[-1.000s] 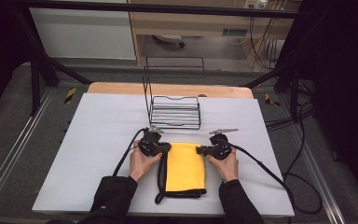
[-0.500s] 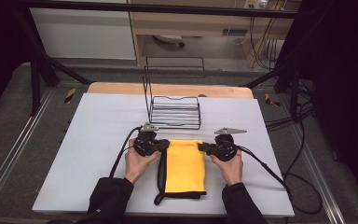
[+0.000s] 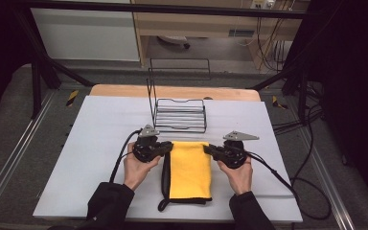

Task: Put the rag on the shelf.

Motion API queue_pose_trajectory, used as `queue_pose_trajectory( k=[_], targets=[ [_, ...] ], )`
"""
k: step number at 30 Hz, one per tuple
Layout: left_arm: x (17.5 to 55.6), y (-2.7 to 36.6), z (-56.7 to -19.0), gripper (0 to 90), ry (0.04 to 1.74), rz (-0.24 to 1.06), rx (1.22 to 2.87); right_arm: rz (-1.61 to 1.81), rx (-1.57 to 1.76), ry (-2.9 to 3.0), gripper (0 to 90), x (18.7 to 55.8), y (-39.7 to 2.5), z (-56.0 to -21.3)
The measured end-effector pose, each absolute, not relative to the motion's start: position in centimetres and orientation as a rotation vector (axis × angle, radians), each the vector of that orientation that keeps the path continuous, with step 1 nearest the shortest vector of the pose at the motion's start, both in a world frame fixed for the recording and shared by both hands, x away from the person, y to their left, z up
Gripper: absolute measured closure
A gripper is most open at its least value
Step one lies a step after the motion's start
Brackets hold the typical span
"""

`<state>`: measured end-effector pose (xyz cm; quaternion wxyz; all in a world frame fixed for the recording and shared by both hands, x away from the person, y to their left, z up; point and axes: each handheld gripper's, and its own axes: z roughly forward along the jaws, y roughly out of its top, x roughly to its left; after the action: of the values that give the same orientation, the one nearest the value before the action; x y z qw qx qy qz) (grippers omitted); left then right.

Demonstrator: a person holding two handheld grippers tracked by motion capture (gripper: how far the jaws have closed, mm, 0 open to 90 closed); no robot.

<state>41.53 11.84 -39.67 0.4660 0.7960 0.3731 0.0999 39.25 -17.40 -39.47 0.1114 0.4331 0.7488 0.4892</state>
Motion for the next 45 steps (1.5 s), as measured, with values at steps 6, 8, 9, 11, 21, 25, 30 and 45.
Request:
queue_pose_trajectory(
  k=[6, 8, 9, 11, 21, 25, 30, 45],
  targets=[
    [40.9, 12.1, -38.3, 80.2, 0.895, 0.282, 1.928, 1.471, 1.224, 2.154, 83.2, 38.4, -17.3, -38.1],
    [40.7, 12.1, -37.9, 80.2, 0.888, 0.292, 1.921, 1.476, 1.211, 2.15, 83.3, 38.3, -17.3, -37.9],
    [40.5, 12.2, -37.4, 80.2, 0.882, 0.306, 1.914, 1.488, 1.197, 2.139, 83.3, 38.2, -17.2, -37.5],
    [40.4, 12.3, -37.1, 80.2, 0.875, 0.313, 1.901, 1.495, 1.187, 2.127, 83.3, 38.0, -17.1, -37.1],
    [39.7, 12.7, -35.6, 80.2, 0.838, 0.342, 1.833, 1.521, 1.121, 2.057, 83.3, 37.2, -16.9, -35.3],
    [39.5, 12.8, -34.8, 80.2, 0.824, 0.345, 1.819, 1.532, 1.103, 2.037, 83.3, 37.0, -16.9, -34.7],
    [39.3, 13.0, -34.1, 80.2, 0.814, 0.359, 1.803, 1.554, 1.073, 2.014, 83.3, 36.7, -16.8, -33.7],
    [39.2, 13.7, -31.2, 80.2, 0.773, 0.429, 1.692, 1.609, 0.988, 1.901, 83.4, 36.2, -16.1, -30.9]
  ],
)
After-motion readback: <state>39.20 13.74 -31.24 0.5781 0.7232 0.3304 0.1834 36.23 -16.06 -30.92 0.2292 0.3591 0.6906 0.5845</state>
